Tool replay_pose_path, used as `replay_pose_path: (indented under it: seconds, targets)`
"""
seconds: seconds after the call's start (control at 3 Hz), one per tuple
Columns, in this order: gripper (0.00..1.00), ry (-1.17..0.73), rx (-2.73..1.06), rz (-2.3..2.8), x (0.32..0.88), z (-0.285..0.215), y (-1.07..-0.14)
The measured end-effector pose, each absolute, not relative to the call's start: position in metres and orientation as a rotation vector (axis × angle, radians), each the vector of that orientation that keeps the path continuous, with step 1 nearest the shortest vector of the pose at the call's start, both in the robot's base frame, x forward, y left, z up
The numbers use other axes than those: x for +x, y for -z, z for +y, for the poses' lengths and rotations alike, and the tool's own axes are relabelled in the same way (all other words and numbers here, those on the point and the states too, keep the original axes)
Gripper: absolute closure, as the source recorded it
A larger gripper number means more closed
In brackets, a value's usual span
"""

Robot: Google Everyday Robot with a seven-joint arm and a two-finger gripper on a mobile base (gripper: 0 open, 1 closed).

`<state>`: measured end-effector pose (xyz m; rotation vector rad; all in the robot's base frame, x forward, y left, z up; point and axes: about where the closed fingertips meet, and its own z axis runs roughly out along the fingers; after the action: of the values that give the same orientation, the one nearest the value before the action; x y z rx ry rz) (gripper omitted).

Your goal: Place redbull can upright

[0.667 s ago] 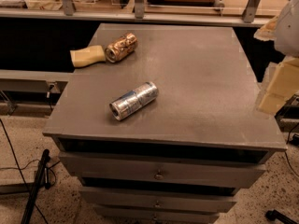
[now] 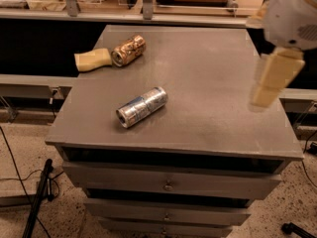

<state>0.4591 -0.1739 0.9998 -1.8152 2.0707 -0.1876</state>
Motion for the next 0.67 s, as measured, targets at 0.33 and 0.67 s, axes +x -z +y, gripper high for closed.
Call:
replay_pose_path:
  seconds: [0.33,0.67]
  targets:
    - [0.0,0.247,-1.937,1.934,0.477,-0.131,-1.011]
    - [0.0,0.206,-2.024,1.874,0.495,-0.094,-1.013]
